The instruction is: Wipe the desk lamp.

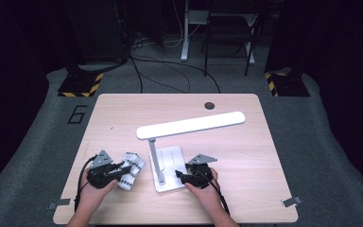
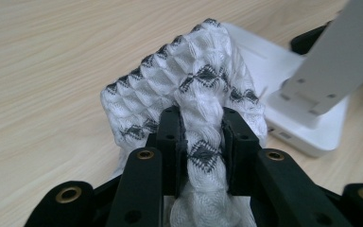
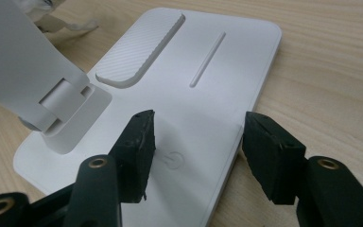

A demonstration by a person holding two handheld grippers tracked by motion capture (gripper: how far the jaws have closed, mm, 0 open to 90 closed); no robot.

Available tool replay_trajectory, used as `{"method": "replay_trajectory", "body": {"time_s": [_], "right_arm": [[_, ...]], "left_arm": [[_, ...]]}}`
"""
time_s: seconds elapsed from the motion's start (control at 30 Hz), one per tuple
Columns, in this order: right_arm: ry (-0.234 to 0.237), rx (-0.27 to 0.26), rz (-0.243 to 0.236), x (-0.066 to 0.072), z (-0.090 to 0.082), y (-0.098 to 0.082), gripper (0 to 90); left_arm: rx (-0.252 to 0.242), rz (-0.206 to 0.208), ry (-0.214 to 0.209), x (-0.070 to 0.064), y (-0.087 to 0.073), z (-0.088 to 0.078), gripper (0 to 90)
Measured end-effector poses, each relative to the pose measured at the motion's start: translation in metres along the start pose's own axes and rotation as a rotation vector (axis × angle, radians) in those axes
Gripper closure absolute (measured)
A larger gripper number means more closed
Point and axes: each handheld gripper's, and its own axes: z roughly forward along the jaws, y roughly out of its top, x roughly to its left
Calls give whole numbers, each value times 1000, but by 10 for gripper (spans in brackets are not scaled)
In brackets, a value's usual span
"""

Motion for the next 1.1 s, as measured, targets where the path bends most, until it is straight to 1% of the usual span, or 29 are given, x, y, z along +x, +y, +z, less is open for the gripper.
{"method": "replay_trajectory", "body": {"time_s": [0.03, 0.07, 0.1, 0.13, 0.17, 0.2, 0.23, 0.27, 0.3, 0.37, 0.4, 0.43, 0.47, 0.5, 0.53, 0.57, 0.6, 0.67, 0.73, 0.77, 0.83, 0.87, 0.93, 0.97, 1.0, 1.03, 1.07, 1.1], "right_arm": [[0, 0, 0, 0, 0, 0, 437], [2, 2, 4, 1, -1, -1, 431], [3, 2, -7, 0, -1, -1, 430], [4, 3, 9, 1, -1, -1, 429], [4, 1, 13, 1, -1, -2, 426], [11, -1, 9, 0, -1, -2, 425], [11, 1, 20, 0, -1, -2, 424], [12, -2, 9, -1, -1, -2, 424], [16, 6, 10, -1, -1, -2, 423], [20, 3, 12, -2, -1, -2, 423], [15, -5, 10, -1, -1, -3, 424], [11, -4, 4, -1, -1, -2, 424], [11, -4, -2, -1, -1, -2, 424], [10, -4, 6, 0, -1, -3, 423], [13, -4, 2, -1, -1, -2, 423], [12, -3, 11, 0, -1, -2, 423], [13, -2, 11, -1, -1, -2, 423], [17, 7, 10, -1, -1, -2, 422], [17, 5, 10, -1, -1, -2, 422], [17, 5, 10, -1, -1, -2, 423], [19, 5, 5, -2, -1, -2, 423], [20, 6, 9, -2, -1, -2, 423], [23, 1, 6, -2, -1, -2, 423], [24, 0, 13, -2, -1, -2, 423], [26, 1, 10, -2, -1, -2, 423], [28, 6, 11, -2, -1, -2, 423], [26, -1, 13, -2, -1, -2, 423], [26, -1, 14, -2, -1, -2, 423]], "left_arm": [[0, 0, 0, 0, 0, 0, 723], [16, -45, 3, 9, -7, 2, 724], [18, -60, 7, 12, -10, 2, 724], [20, -63, 25, 14, -12, 3, 725], [31, -55, 45, 17, -13, 2, 724], [30, -62, 58, 19, -14, 1, 724], [24, -69, 70, 22, -15, 1, 724], [23, -80, 85, 25, -16, -1, 724], [20, -89, 103, 28, -17, -1, 724], [28, -101, 135, 34, -20, -3, 723], [31, -106, 150, 36, -22, -4, 722], [31, -106, 150, 36, -22, -4, 722], [34, -112, 177, 40, -23, -5, 723], [38, -113, 183, 42, -24, -6, 722], [30, -116, 192, 43, -25, -5, 719], [36, -115, 190, 44, -26, -4, 712], [38, -111, 195, 45, -28, -2, 700], [69, -109, 196, 47, -32, 4, 676], [78, -112, 190, 49, -34, 9, 640], [71, -113, 195, 50, -35, 12, 611], [70, -141, 186, 53, -37, 14, 557], [60, -158, 178, 54, -38, 15, 530], [22, -169, 164, 57, -42, 18, 477], [12, -177, 163, 57, -43, 18, 468], [10, -181, 160, 57, -43, 18, 467], [18, -181, 152, 57, -43, 17, 459], [13, -186, 152, 56, -43, 18, 444], [7, -181, 157, 56, -43, 19, 431]]}}
